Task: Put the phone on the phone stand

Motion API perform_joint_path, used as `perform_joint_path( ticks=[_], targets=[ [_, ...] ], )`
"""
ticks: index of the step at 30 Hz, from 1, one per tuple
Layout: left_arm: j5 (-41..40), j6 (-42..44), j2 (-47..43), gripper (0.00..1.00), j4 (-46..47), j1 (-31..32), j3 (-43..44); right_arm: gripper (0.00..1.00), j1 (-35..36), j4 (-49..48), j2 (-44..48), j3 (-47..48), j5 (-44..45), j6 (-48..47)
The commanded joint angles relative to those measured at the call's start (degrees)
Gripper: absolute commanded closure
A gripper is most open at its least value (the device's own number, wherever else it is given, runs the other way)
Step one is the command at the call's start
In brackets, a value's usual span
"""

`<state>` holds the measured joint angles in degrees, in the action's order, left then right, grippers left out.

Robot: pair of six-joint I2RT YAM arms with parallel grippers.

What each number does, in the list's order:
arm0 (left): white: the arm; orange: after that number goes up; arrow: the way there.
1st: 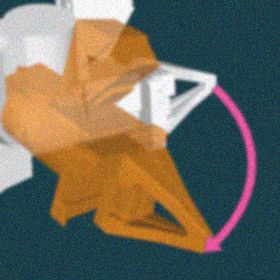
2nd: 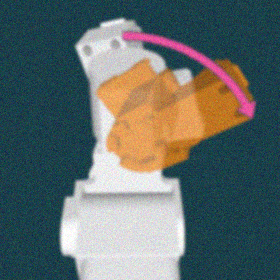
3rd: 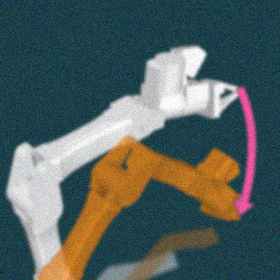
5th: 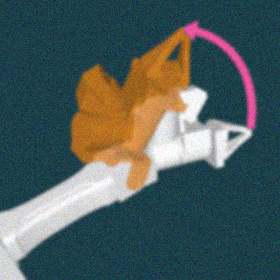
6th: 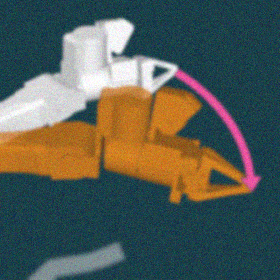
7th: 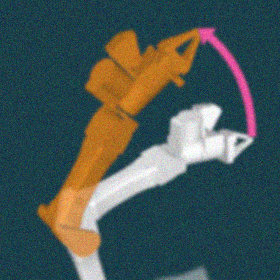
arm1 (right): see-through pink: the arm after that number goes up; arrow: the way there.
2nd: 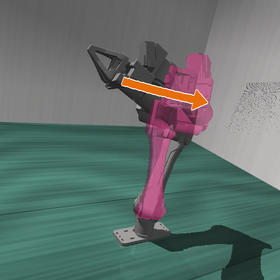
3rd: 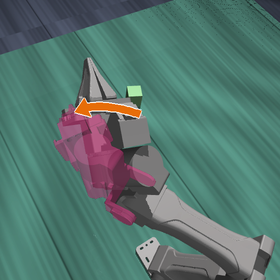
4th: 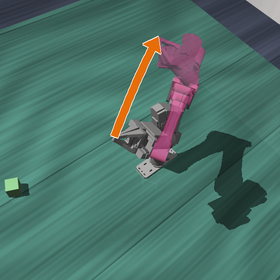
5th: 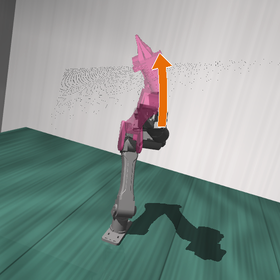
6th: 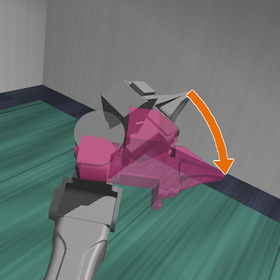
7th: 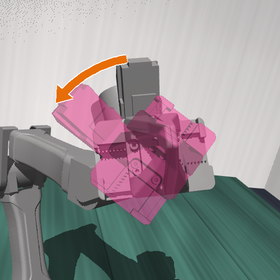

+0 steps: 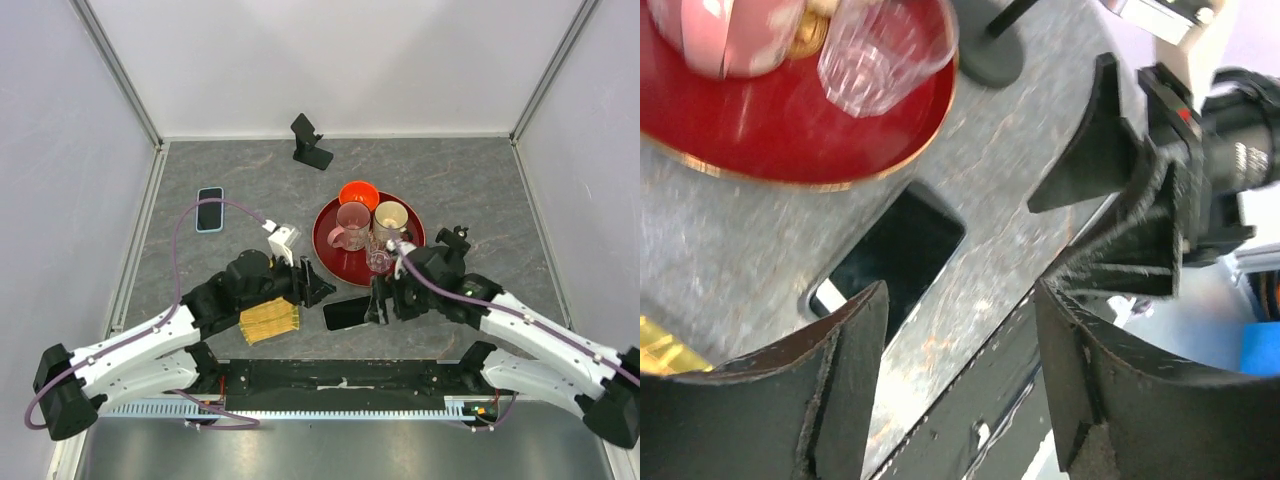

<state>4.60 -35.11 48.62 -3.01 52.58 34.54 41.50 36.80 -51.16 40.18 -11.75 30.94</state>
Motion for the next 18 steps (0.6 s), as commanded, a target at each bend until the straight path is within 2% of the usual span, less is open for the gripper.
perform_joint_path(
  ticks=[1,3,6,9,14,18],
  targets=[
    [-1.08,-2.68,4.45,0.37,-4.28,-0.02,-1.5,0.09,10.43,-7.71,-4.55,-2.22,9.24,9.39],
    [-2.66,-3.38,8.57,0.42,-5.34,-0.02,-0.71,0.09,14.99,-6.31,-8.06,-1.25,13.66,10.8],
    [-3.28,-3.91,15.07,0.46,-6.4,-0.02,0.78,0.1,18.08,-6.91,-10.8,-1.68,19.47,13.35],
    [-3.28,-4.35,19.48,0.5,-7.28,-0.02,2.45,0.1,18.18,-8.14,-10.46,-3.79,22.55,18.18],
    [-2.76,-4.53,24.5,0.47,-2.81,-0.19,3.16,0.11,18.27,-11.91,-6.16,-9.76,25.02,33.79],
    [-1.44,-1.98,27.22,0.42,-1.83,-0.54,5.18,0.13,18.18,-17.27,0.95,-17.49,26.24,41.9]
  ],
)
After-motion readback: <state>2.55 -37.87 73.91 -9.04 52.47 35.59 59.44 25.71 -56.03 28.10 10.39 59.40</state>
